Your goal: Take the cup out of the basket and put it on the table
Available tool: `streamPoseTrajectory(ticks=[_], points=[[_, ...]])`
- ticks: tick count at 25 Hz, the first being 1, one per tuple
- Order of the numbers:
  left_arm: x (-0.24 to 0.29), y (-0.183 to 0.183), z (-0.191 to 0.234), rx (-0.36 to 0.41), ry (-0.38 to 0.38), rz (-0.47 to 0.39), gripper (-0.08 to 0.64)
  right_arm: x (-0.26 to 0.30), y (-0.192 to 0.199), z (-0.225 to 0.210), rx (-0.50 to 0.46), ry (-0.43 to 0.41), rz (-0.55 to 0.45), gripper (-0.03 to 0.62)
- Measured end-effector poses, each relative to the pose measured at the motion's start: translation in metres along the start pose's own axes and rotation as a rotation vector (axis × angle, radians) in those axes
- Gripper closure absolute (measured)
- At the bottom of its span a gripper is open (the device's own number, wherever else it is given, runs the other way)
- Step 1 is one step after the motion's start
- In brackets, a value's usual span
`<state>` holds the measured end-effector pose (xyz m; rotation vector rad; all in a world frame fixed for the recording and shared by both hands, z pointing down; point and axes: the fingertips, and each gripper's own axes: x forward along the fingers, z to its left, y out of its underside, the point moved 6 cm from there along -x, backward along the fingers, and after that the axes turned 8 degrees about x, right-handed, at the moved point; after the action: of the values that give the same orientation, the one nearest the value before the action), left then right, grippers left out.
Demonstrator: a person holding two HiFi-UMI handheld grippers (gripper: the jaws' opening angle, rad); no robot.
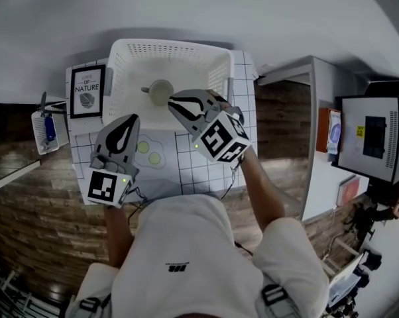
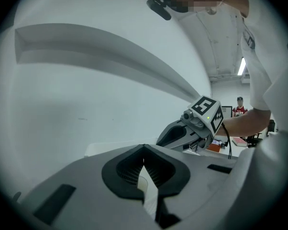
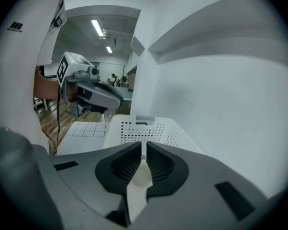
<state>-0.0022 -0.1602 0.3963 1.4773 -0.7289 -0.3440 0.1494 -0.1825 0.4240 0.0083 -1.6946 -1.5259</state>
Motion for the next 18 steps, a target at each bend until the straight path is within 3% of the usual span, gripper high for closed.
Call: streamPoseTrajectory(ticks=[9,18], points=[[0.008,0.004,0.010,-0.011,-0.012,0.019,0.551,0.053,0.027,-0.012,-0.216,-0.159,0.233,0.567],[0.018,0.004,0.008,-0.011,0.004,0.023,0.551,0.093,0.067,-0.010,-0.395,-0.304,0.451,0.499]])
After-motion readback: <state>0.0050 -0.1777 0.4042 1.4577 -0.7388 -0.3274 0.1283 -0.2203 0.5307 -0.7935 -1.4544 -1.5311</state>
